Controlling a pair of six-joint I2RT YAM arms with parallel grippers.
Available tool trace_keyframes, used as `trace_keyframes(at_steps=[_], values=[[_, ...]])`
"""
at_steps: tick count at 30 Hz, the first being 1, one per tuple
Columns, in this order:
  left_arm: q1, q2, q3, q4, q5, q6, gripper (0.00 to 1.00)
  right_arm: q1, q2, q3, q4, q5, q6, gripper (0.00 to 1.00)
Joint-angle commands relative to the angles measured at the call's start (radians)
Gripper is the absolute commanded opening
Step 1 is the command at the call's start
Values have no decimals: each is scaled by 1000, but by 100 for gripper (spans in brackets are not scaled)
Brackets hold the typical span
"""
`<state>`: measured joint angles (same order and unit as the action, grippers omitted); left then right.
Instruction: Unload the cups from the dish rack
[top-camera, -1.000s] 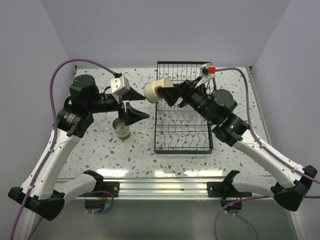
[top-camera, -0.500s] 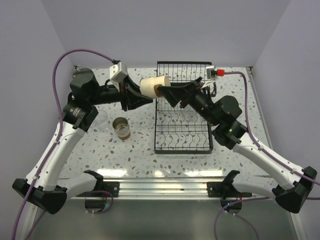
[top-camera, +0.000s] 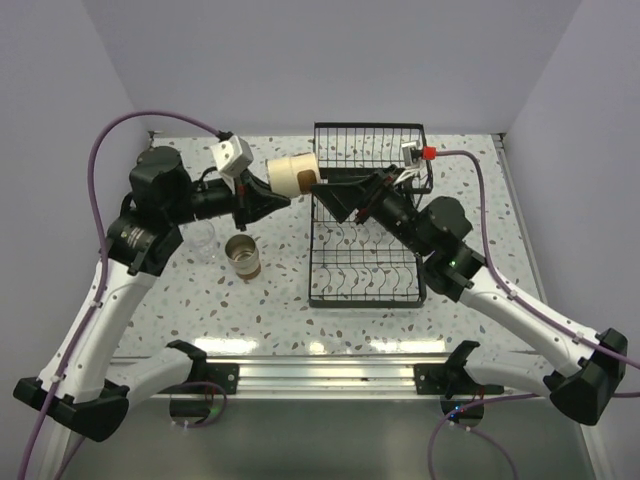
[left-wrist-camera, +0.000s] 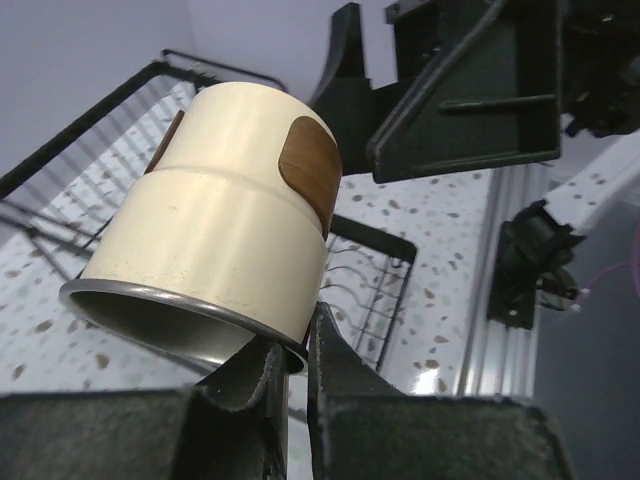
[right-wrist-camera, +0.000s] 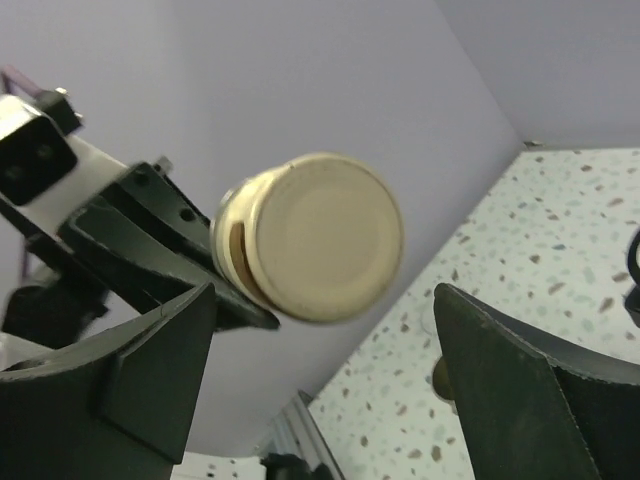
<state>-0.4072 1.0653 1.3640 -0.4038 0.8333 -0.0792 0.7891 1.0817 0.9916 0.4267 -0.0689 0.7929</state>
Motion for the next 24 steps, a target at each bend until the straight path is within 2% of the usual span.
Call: trace_keyframes(at_steps=[1, 2, 8, 15, 22, 24], values=[[10, -48, 64, -232, -259, 249, 0, 2, 6, -8, -136, 37, -58, 94], [10, -53, 79, -283, -354, 342, 0, 2, -5, -8, -158, 46, -79, 98], [10, -39, 58, -607, -707, 674, 0, 2, -54, -8, -299, 118, -170, 98], [7, 65, -14, -848, -816, 828, 0, 2, -46, -14, -384, 124, -236, 98], [-5, 163, 38, -912, -830, 874, 0, 2, -52, -33, -424, 136, -261, 98], [-24, 192, 26, -906, -872, 871, 0, 2, -57, -48, -424, 149, -261, 98]])
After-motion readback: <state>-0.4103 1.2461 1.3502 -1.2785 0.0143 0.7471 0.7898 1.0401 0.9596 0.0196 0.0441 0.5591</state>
